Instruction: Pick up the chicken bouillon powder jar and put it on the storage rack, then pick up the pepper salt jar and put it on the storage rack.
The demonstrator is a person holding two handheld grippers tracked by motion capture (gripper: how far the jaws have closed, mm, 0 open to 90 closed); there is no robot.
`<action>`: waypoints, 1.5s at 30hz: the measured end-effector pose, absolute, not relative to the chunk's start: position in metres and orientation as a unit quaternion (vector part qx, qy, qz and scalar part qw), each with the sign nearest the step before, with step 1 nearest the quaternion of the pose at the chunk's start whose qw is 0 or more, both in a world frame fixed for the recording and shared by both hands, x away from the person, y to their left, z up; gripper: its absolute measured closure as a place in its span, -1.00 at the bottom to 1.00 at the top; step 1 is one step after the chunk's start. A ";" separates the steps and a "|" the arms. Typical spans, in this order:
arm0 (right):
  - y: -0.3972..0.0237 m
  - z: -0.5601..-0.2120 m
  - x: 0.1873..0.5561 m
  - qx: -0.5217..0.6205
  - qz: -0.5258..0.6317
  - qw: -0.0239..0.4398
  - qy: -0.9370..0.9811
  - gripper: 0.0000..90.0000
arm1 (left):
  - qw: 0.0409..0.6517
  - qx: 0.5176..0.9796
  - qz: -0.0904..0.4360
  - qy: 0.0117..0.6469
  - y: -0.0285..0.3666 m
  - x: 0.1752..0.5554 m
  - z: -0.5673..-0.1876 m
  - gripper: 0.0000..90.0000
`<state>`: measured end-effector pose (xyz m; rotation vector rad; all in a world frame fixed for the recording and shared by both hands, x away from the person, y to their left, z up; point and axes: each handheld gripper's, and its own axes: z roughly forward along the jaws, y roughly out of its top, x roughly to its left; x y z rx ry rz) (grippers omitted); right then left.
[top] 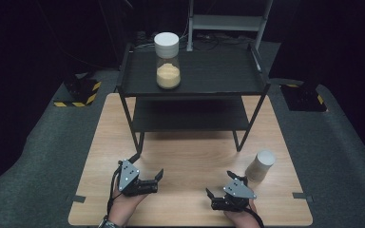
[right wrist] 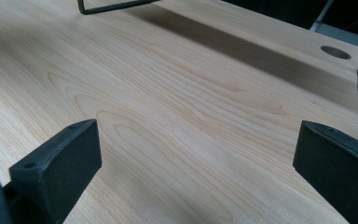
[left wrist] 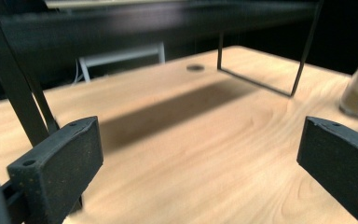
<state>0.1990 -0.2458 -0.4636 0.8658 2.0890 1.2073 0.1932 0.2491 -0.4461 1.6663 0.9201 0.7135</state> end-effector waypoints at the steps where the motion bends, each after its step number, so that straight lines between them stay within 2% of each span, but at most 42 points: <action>1: -0.246 -0.464 0.199 0.324 0.451 0.285 0.781 -1.00 | 0.526 0.697 0.298 0.385 0.249 0.193 -0.446 -0.99; 8: -0.243 -0.463 0.198 0.326 0.448 0.290 0.781 -1.00 | 0.499 0.718 0.285 0.393 0.249 0.196 -0.463 -0.99; 19: -0.242 -0.464 0.195 0.322 0.446 0.296 0.781 -1.00 | 0.442 0.758 0.271 0.396 0.234 0.204 -0.468 -0.99; 21: -0.242 -0.464 0.196 0.323 0.447 0.294 0.781 -1.00 | 0.432 0.763 0.285 0.387 0.229 0.202 -0.467 -0.99; 45: -0.254 -0.468 0.194 0.328 0.470 0.288 0.767 -1.00 | 0.412 0.775 0.298 0.375 0.220 0.199 -0.465 -0.99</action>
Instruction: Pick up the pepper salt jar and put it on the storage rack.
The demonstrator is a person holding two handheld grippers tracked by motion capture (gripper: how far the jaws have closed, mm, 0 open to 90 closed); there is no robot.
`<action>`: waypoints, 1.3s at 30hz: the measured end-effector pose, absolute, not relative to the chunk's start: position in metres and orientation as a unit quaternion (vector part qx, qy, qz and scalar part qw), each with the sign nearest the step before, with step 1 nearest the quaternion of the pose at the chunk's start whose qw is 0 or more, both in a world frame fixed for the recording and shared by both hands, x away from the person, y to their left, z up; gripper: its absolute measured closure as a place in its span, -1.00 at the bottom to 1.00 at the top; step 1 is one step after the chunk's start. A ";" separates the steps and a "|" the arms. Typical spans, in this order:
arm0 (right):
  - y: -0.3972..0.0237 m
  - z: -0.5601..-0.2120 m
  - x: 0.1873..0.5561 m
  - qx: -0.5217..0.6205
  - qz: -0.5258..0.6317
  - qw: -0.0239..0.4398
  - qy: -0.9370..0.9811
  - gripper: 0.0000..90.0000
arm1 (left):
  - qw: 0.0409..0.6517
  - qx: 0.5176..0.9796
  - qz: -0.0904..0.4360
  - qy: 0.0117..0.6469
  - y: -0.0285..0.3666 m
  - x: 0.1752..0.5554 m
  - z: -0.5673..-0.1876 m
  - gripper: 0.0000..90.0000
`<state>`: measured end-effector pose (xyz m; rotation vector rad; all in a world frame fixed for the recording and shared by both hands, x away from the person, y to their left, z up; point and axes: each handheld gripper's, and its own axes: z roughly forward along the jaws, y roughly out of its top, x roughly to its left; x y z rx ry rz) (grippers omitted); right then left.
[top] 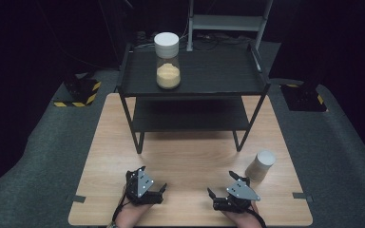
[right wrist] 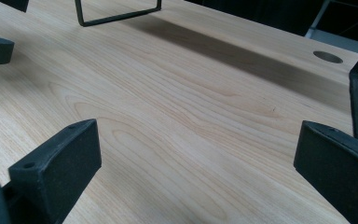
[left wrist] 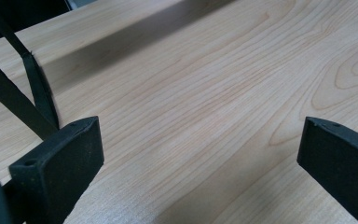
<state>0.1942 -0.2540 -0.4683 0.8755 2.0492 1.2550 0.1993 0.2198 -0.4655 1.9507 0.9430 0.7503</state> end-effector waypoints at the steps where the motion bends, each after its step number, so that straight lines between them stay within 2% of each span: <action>1: -0.255 -0.468 0.194 0.326 0.471 0.290 0.767 -1.00 | 0.411 0.775 0.298 0.376 0.220 0.200 -0.465 -0.99; 14: -0.265 -0.470 0.188 0.319 0.510 0.306 0.738 -0.97 | 0.414 0.775 0.297 0.374 0.221 0.199 -0.466 -0.99; 28: -0.276 -0.439 0.183 0.325 0.524 0.304 0.726 -1.00 | 0.413 0.777 0.300 0.369 0.220 0.199 -0.466 -0.99; 39: -0.295 -0.426 0.181 0.340 0.539 0.327 0.697 -1.00 | 0.411 0.780 0.300 0.364 0.219 0.198 -0.466 -0.99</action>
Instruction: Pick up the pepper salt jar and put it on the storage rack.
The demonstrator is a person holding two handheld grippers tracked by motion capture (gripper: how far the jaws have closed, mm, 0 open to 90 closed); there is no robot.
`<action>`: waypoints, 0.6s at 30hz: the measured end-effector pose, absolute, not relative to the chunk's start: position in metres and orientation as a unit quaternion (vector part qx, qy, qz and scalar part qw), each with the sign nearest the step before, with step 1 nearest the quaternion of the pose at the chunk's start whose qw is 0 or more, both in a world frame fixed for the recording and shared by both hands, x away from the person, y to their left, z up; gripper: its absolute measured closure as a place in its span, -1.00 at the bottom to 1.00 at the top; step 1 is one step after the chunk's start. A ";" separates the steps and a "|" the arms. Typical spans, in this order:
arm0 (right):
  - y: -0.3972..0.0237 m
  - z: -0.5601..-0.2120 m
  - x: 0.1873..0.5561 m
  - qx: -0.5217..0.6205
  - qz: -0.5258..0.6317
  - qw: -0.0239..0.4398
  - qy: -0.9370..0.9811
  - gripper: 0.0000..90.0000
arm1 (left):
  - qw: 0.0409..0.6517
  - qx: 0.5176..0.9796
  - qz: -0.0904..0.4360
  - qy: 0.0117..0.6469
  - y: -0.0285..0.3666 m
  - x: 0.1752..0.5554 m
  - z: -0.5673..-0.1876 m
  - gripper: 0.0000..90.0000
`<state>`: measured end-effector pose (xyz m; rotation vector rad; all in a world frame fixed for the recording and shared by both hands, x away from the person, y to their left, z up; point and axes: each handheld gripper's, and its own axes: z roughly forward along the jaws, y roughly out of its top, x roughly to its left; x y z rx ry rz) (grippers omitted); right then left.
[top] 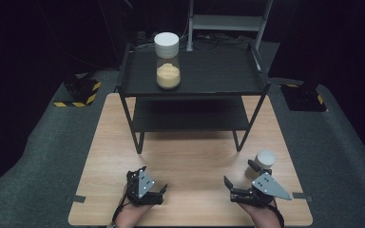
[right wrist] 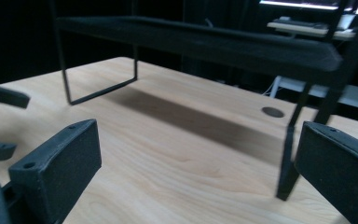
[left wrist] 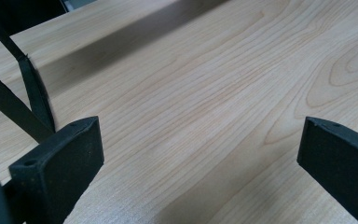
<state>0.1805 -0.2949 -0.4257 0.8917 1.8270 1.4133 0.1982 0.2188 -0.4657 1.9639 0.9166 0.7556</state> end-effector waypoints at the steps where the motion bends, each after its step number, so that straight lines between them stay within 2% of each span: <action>1: -0.295 -0.426 0.181 0.340 0.539 0.327 0.697 -1.00 | 0.411 0.780 0.300 0.364 0.219 0.198 -0.466 -0.99; 18: -0.324 -0.423 0.174 0.393 0.525 0.377 0.654 -1.00 | 0.409 0.784 0.299 0.359 0.218 0.198 -0.465 -0.99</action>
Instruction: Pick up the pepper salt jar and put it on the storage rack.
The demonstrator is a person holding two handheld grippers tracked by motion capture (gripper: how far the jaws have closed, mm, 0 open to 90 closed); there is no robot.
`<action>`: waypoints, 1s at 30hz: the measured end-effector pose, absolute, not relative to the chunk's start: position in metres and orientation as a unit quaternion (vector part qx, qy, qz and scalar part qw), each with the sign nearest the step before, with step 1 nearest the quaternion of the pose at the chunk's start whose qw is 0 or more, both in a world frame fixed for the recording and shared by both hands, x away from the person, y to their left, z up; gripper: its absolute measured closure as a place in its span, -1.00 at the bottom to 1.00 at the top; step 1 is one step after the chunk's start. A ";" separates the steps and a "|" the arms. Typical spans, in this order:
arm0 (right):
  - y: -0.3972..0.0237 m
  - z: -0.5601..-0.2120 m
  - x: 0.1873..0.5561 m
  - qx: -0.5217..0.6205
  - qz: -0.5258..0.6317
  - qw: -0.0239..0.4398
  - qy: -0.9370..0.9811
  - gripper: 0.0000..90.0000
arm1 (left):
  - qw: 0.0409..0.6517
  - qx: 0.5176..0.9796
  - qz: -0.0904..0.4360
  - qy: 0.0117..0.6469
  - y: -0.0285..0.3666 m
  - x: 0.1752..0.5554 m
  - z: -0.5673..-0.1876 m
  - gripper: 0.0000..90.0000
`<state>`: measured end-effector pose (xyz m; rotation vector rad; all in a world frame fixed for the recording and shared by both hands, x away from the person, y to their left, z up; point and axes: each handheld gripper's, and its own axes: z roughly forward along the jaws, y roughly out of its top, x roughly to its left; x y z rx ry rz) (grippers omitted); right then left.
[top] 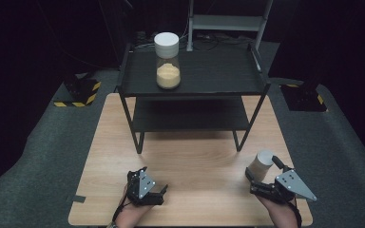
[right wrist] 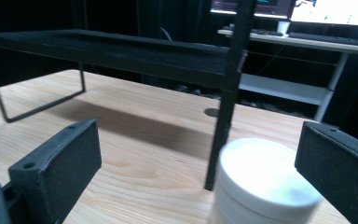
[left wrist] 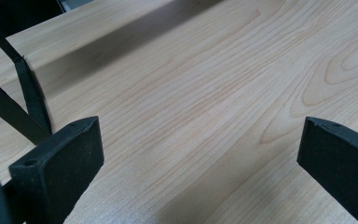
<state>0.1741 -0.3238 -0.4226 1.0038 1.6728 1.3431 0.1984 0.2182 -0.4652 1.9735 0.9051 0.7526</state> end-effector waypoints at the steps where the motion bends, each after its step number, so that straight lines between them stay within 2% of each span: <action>1: -0.325 -0.423 0.174 0.395 0.524 0.377 0.653 -1.00 | 0.409 0.784 0.299 0.359 0.218 0.198 -0.465 -0.99; 23: -0.333 -0.445 0.188 0.444 0.492 0.378 0.646 -1.00 | 0.411 0.784 0.300 0.356 0.218 0.198 -0.466 -0.99; 30: -0.336 -0.451 0.192 0.453 0.492 0.374 0.643 -0.89 | 0.412 0.784 0.298 0.356 0.219 0.198 -0.466 -0.99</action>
